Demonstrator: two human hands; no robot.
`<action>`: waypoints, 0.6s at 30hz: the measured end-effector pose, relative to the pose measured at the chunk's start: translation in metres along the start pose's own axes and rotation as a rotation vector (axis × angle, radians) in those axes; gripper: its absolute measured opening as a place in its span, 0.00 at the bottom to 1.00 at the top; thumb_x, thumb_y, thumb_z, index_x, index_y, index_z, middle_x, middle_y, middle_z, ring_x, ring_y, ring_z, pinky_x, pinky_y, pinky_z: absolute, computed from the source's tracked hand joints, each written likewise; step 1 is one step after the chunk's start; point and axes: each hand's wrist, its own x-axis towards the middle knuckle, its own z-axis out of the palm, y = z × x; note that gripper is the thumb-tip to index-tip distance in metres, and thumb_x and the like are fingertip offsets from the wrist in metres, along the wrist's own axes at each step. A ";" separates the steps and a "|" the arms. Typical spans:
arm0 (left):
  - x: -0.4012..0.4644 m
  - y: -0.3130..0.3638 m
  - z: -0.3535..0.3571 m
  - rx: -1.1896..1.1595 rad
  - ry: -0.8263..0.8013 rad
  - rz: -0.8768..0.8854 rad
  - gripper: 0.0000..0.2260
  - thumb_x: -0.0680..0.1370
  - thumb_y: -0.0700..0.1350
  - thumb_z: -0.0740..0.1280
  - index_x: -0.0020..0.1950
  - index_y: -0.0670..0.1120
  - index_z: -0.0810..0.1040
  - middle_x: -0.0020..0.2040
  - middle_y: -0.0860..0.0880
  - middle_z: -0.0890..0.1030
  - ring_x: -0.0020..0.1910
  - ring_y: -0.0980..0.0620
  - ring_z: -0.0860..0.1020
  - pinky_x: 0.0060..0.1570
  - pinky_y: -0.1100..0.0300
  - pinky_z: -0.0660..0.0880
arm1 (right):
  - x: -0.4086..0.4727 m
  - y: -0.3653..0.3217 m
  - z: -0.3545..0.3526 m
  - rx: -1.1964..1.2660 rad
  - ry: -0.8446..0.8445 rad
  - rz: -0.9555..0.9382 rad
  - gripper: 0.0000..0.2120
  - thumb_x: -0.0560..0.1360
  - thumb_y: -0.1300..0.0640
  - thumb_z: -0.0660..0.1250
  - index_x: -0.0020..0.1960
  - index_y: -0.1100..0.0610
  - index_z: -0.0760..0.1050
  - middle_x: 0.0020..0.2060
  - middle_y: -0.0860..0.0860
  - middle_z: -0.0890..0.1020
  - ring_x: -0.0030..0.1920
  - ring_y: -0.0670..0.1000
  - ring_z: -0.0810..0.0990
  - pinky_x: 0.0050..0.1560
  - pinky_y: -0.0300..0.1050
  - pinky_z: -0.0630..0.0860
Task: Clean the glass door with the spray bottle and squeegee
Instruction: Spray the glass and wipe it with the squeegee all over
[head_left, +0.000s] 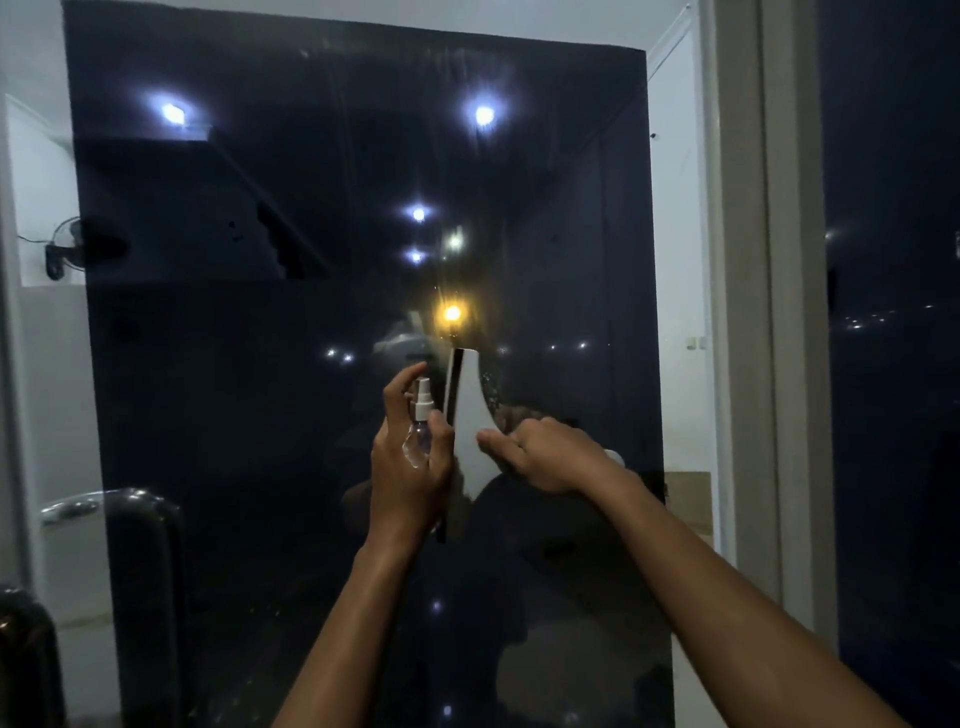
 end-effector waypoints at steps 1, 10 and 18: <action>-0.002 -0.002 0.000 -0.015 -0.007 -0.004 0.19 0.83 0.45 0.61 0.71 0.61 0.63 0.47 0.56 0.79 0.41 0.52 0.81 0.36 0.62 0.78 | -0.006 0.013 -0.001 0.013 -0.025 0.028 0.34 0.76 0.26 0.43 0.33 0.49 0.73 0.42 0.49 0.79 0.48 0.52 0.77 0.55 0.59 0.74; -0.009 -0.002 0.004 -0.022 -0.004 -0.023 0.18 0.82 0.45 0.60 0.71 0.57 0.66 0.46 0.57 0.77 0.37 0.50 0.79 0.35 0.65 0.75 | -0.073 0.105 0.014 0.123 0.022 0.225 0.36 0.74 0.26 0.46 0.32 0.54 0.74 0.32 0.52 0.80 0.35 0.51 0.80 0.43 0.46 0.74; -0.008 0.001 -0.006 0.018 0.013 -0.016 0.17 0.82 0.44 0.61 0.71 0.54 0.67 0.46 0.56 0.77 0.37 0.49 0.79 0.34 0.56 0.77 | -0.071 0.062 -0.005 0.556 0.331 0.248 0.33 0.76 0.30 0.52 0.27 0.54 0.73 0.24 0.50 0.78 0.26 0.46 0.76 0.38 0.46 0.70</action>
